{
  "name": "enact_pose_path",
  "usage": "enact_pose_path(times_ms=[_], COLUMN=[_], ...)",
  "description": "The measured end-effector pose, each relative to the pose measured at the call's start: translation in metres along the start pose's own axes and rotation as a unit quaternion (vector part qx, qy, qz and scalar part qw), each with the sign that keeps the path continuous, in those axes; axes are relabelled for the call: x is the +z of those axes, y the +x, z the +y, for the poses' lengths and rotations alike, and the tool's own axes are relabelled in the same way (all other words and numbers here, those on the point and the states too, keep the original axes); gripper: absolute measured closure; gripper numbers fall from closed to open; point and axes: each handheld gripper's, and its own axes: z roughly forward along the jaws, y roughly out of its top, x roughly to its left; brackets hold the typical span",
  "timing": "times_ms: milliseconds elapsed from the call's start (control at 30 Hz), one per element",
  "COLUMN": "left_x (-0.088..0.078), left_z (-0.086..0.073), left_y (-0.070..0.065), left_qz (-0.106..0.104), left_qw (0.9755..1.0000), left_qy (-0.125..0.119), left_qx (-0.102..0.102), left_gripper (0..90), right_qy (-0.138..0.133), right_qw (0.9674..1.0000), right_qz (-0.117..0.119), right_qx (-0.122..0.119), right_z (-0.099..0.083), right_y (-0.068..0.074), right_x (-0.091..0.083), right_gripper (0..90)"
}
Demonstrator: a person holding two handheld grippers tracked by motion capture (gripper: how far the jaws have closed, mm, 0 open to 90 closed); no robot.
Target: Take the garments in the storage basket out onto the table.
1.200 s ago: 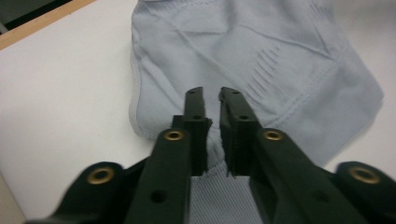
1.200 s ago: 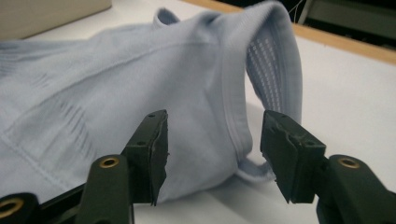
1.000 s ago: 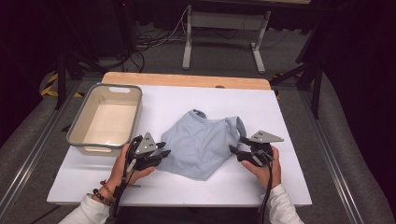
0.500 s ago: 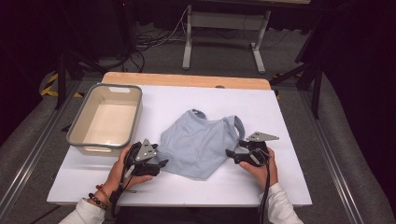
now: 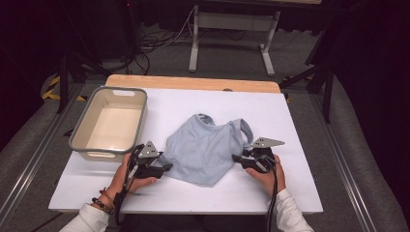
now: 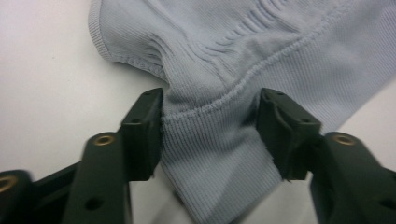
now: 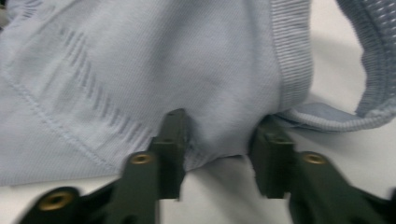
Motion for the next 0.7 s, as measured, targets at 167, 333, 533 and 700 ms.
enact_pose_path(times_ms=[167,333,533,700], left_x=[-0.001,-0.002,-0.005,-0.021], left_z=[0.003,0.004,0.006,0.011], left_y=[-0.003,-0.004,-0.004,-0.007], left_qz=[-0.011,-0.012,-0.012,-0.003], left_qw=[0.9995,0.9990,0.9987,0.9974], left_qy=[0.009,0.009,-0.003,-0.045], left_qx=[0.029,0.042,0.050,0.057], left_gripper=[74.9,83.4,84.4,84.6], right_qy=[-0.009,-0.017,-0.039,-0.075], right_qw=[0.9999,0.9995,0.9987,0.9964], right_qz=[-0.006,-0.011,-0.014,-0.016], right_qx=[-0.011,-0.026,-0.029,-0.038], right_z=[0.001,0.004,0.010,0.022], right_y=[0.001,0.005,0.009,0.020], right_x=[-0.006,-0.011,-0.025,-0.049], right_gripper=[76.6,79.5,81.8,83.3])
